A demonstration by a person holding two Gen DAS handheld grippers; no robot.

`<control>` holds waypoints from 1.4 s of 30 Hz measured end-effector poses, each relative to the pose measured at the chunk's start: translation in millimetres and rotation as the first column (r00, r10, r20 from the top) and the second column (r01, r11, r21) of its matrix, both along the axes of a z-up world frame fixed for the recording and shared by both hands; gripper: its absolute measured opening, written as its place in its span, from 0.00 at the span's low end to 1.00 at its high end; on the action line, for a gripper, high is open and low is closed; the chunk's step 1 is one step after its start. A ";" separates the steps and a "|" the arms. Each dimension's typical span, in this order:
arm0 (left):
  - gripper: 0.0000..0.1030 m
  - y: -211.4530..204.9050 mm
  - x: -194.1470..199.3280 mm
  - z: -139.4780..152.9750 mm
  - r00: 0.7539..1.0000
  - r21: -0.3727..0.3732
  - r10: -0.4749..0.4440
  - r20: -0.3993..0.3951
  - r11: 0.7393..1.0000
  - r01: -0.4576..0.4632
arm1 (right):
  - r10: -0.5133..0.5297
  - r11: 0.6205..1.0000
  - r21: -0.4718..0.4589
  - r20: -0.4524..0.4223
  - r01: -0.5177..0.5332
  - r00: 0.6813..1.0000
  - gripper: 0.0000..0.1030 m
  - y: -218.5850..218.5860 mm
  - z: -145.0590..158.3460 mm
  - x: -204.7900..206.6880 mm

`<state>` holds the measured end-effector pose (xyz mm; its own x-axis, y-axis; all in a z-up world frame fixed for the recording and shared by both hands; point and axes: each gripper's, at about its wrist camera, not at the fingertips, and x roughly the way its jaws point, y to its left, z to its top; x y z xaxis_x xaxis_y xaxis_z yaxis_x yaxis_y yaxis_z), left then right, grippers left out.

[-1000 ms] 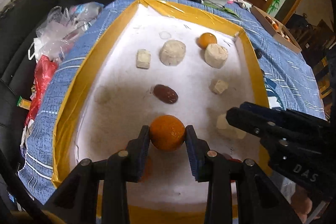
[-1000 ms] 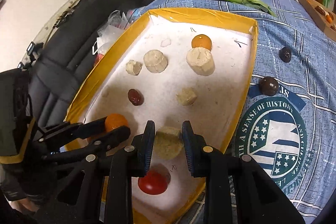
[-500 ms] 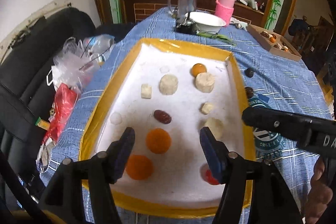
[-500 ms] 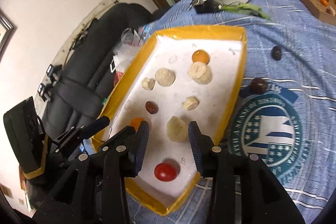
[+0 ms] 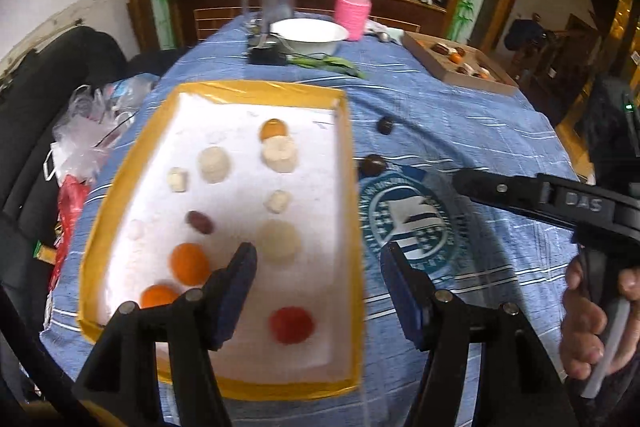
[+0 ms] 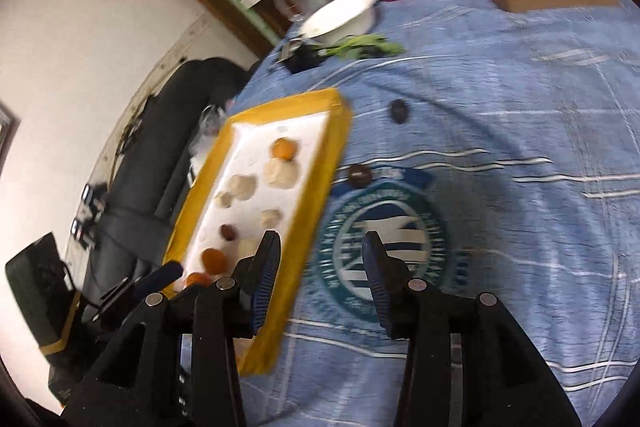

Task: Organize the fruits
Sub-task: 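Move both grippers toward the dark round balls on the tablecloth, then grasp a dark ball with the left gripper while the right gripper grasps the other dark ball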

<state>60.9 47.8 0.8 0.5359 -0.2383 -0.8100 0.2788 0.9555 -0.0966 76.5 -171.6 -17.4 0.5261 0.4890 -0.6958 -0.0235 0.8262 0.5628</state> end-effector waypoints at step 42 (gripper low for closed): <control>0.23 -119.3 131.9 -58.3 0.961 0.172 -0.007 -0.275 0.984 0.056 | -0.060 0.992 0.106 -0.046 0.065 0.997 0.36 -73.0 -45.1 88.0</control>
